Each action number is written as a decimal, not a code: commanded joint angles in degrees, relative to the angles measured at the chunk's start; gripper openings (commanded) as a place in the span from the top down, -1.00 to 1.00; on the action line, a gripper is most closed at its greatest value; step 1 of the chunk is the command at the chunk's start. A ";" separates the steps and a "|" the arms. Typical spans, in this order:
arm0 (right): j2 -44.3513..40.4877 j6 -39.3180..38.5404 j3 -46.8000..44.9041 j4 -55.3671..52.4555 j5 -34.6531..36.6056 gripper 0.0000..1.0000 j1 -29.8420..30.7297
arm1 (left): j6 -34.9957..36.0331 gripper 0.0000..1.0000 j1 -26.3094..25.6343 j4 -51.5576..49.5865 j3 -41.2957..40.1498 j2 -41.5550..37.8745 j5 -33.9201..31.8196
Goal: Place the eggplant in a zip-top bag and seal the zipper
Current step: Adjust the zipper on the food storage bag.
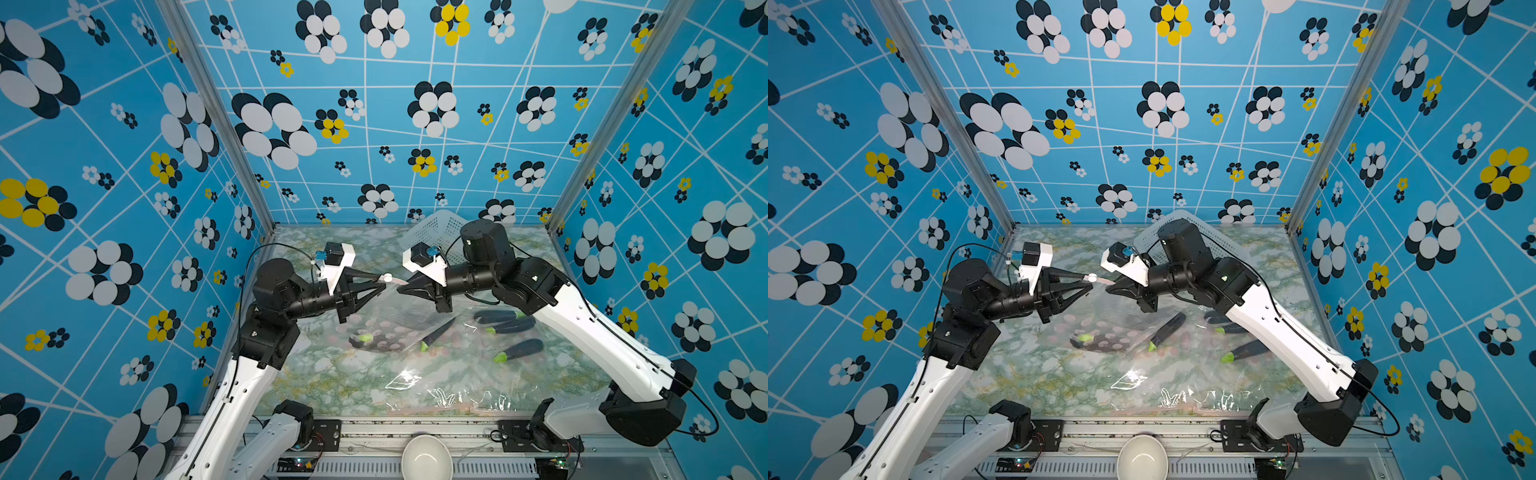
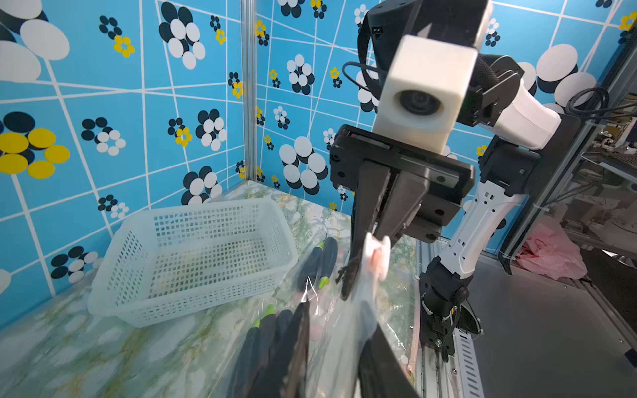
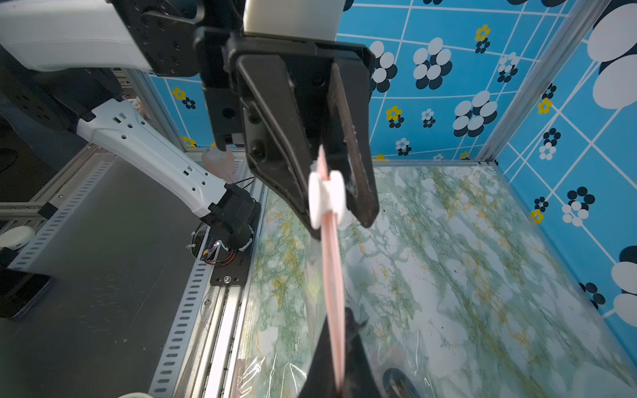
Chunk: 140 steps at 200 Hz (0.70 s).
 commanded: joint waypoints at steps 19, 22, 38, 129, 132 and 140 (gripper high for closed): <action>-1.05 1.29 -0.85 2.11 -2.09 1.00 -0.61 | 0.37 0.67 -1.86 1.93 1.88 -0.10 2.42; -1.03 1.33 -0.85 2.10 -2.08 1.00 -0.60 | 0.37 0.67 -2.03 2.15 1.88 -0.17 2.32; -1.03 1.46 -0.90 2.08 -2.17 1.00 -0.69 | 0.55 0.72 -2.42 2.36 1.96 -0.10 2.20; -0.94 10.17 -0.48 9.63 -6.21 0.17 -1.02 | 5.38 1.00 -2.65 -4.45 4.70 0.51 0.88; -0.76 10.68 -0.31 10.12 -6.64 0.17 -0.97 | 5.38 1.00 -2.62 -4.37 4.72 0.44 0.90; -0.20 11.87 0.36 11.09 -7.62 0.16 -0.95 | 5.38 1.00 -2.76 -4.28 4.62 0.43 0.79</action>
